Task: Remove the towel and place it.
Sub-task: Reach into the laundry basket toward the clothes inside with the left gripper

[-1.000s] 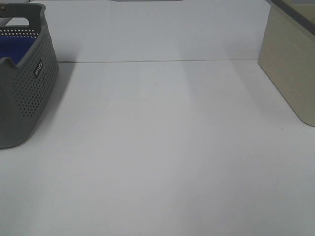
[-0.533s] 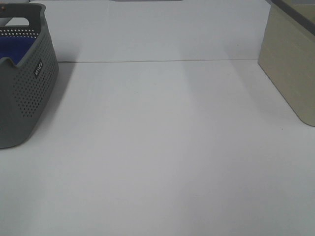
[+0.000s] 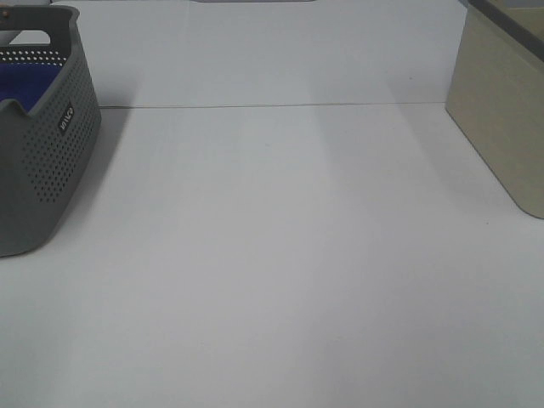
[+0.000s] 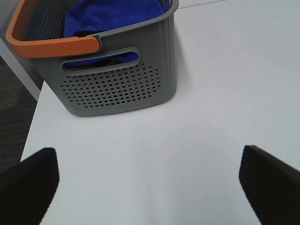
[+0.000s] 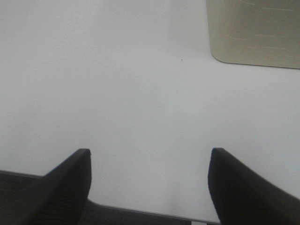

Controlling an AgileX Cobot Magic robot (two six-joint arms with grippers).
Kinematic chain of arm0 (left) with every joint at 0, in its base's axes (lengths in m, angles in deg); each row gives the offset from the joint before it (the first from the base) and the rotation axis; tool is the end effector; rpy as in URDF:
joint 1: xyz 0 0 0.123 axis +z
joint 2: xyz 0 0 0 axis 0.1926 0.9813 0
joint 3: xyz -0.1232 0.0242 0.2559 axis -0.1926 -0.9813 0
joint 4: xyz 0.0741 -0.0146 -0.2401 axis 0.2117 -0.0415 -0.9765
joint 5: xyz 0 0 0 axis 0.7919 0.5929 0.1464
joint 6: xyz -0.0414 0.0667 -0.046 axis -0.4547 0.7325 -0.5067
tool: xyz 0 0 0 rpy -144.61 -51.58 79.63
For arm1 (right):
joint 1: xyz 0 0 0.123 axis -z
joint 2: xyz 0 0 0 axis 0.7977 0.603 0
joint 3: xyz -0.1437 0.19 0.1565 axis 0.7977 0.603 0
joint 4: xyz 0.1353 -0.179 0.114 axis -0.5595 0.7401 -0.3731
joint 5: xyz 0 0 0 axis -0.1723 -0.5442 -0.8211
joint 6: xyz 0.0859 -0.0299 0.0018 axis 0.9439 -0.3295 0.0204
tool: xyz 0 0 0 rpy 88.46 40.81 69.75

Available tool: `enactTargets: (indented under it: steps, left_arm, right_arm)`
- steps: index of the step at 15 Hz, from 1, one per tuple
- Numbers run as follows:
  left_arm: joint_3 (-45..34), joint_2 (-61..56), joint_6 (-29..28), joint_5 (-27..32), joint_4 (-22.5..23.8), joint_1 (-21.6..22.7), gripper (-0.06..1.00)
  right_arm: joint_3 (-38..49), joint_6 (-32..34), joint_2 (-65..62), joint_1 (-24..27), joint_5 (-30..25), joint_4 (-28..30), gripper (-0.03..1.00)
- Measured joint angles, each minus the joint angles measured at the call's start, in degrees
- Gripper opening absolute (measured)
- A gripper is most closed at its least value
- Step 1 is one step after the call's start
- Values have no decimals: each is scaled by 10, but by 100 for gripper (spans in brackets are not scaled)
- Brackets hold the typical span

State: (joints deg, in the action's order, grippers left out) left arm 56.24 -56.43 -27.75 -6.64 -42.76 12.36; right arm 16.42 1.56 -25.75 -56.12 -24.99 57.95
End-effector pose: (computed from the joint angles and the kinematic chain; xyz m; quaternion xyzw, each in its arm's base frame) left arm -0.0089 -0.0002 0.2812 0.0404 0.8500 0.0364 0.5239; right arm -0.0034 0.0059 0.2605 -0.0603 0.8742 0.0322 0.4808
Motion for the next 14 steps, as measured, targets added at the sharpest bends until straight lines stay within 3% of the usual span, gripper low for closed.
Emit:
enactTargets:
  steps: [3,6,9,10,14]
  left_arm:
    - [7,25,7,4,5,0,99]
    - [65,116,78,23,10,0,99]
    - [173,262,207,33,15,0,99]
    - [252,379,290,34,39,0,99]
    - [398,579,403,34,86,0,99]
  right_arm:
    - [0,0,0,0,0,0,69]
    - [0,0,0,0,0,0,69]
    - [0,0,0,0,0,0,69]
    - [0,0,0,0,0,0,69]
    - [0,0,0,0,0,0,69]
